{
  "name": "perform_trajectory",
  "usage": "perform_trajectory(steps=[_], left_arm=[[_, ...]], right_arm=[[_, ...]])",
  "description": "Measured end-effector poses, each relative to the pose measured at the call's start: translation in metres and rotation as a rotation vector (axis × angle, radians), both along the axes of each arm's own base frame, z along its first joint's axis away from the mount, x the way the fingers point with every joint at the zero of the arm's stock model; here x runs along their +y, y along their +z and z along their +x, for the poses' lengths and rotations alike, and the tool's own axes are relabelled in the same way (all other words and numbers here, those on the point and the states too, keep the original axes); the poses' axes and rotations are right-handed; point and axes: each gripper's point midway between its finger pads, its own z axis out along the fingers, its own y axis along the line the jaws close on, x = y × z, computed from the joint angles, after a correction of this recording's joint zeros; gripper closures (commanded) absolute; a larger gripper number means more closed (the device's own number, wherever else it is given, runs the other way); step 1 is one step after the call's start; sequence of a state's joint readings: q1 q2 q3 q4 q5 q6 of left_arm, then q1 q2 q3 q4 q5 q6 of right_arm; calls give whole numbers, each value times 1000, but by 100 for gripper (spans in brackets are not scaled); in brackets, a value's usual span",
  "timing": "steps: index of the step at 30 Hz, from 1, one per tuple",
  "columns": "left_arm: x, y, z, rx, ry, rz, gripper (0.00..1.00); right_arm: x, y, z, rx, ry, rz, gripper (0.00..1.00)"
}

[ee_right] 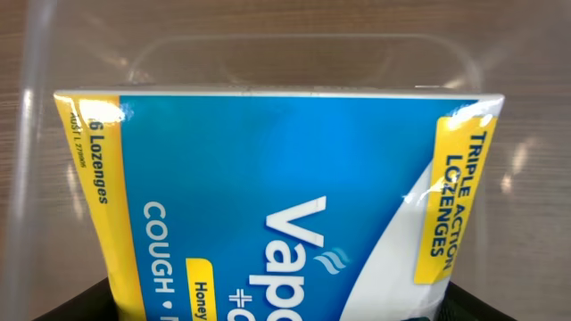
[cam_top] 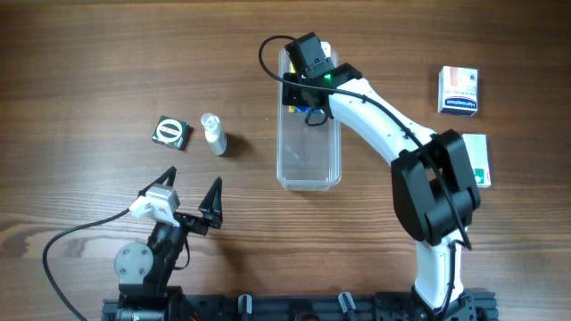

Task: Pack container
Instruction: 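Lower the box into the container and open the right gripper, then move the right gripper to the white Hansaplast box and grasp it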

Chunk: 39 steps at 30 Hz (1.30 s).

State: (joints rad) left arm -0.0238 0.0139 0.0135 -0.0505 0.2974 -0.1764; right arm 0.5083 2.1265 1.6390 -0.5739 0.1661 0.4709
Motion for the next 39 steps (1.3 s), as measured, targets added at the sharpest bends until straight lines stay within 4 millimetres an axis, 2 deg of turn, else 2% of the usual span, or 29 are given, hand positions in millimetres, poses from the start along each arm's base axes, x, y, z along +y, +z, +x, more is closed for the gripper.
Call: perform_trajectory(steps=[3, 9, 14, 18, 20, 22, 23, 26, 27, 29, 30, 32, 33, 34, 36, 39], left_arm=[[0, 0, 0, 0, 0, 0, 0], [0, 0, 0, 0, 0, 0, 0], [0, 0, 0, 0, 0, 0, 0], [0, 0, 0, 0, 0, 0, 0], [0, 0, 0, 0, 0, 0, 0], [0, 0, 0, 0, 0, 0, 0], [0, 0, 0, 0, 0, 0, 0], [0, 0, 0, 0, 0, 0, 0], [0, 0, 0, 0, 0, 0, 0], [0, 0, 0, 0, 0, 0, 0], [0, 0, 0, 0, 0, 0, 0], [0, 0, 0, 0, 0, 0, 0], [0, 0, 0, 0, 0, 0, 0], [0, 0, 0, 0, 0, 0, 0], [0, 0, 0, 0, 0, 0, 0], [0, 0, 0, 0, 0, 0, 0]], right_arm=[[2, 3, 7, -32, -5, 6, 14], [1, 4, 8, -39, -9, 3, 11], [1, 3, 7, -34, -9, 0, 18], [-4, 8, -2, -8, -4, -17, 19], [-7, 24, -7, -13, 1, -18, 14], [-10, 49, -13, -37, 15, -14, 7], [-14, 69, -19, -55, 36, -20, 4], [-26, 103, -26, -96, 82, -40, 0], [-37, 117, -28, -115, 89, -50, 0], [-75, 152, -28, -169, 62, -66, 0], [-102, 166, -25, -191, 31, -77, 0], [-168, 189, -17, -234, -42, -110, 0], [-199, 192, -13, -239, -70, -124, 0], [-221, 192, -12, -236, -94, -133, 0], [-284, 180, -13, -193, -178, -156, 0], [-328, 156, -15, -129, -219, -174, 0]])
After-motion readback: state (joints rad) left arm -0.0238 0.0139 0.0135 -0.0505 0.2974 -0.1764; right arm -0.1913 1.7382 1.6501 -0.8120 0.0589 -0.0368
